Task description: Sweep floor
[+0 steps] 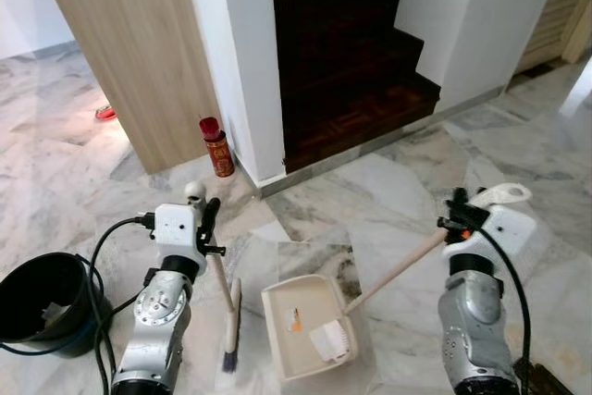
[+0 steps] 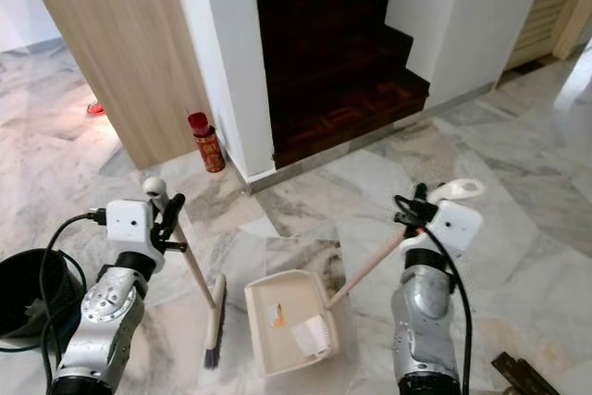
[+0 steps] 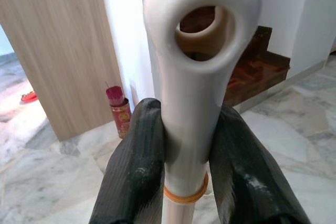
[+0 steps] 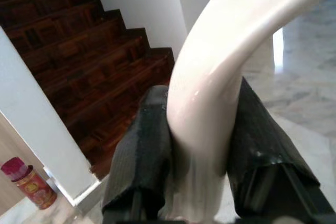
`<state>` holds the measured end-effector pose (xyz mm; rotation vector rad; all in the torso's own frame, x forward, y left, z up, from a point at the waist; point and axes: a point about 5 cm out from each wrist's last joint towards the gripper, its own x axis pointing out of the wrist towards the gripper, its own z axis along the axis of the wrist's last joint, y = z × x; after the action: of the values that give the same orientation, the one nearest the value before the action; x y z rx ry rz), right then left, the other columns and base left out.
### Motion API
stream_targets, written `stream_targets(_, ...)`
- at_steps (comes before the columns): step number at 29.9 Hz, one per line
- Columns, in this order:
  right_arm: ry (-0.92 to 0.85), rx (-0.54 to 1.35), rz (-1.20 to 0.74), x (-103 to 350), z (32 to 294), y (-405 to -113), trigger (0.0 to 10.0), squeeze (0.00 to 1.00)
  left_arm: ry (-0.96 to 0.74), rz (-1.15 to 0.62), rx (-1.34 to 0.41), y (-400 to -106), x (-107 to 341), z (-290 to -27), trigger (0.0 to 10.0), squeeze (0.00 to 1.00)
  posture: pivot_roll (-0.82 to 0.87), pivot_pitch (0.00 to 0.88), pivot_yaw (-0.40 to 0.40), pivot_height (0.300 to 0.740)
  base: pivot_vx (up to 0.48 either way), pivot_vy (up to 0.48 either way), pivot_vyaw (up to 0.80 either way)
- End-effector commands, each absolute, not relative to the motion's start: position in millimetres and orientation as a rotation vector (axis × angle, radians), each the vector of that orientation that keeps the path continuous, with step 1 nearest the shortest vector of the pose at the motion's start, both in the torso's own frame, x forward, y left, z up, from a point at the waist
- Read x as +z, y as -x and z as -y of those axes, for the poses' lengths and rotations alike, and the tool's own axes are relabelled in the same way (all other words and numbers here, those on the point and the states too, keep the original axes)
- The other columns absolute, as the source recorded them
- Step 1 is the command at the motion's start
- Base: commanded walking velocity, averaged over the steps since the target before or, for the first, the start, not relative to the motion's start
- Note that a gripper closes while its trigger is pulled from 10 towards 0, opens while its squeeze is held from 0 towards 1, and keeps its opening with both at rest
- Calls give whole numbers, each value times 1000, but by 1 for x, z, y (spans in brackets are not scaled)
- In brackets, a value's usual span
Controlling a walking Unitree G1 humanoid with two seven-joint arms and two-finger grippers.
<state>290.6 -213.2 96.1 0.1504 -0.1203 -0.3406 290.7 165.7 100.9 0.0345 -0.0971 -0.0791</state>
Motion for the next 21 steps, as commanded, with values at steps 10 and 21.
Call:
stream_targets(10, -171, -329, 144, 103, 210, -296, 10000, 0, -45, 130, -73, -294, 111, -167, 10000, 0, 0, 0, 34, 740, 0, 0, 0)
stream_targets(21, -161, -319, 164, 105, 208, -297, 10000, 0, -43, 131, -81, -294, 111, -167, 10000, 0, -3, 0, 39, 740, 0, 65, 279)
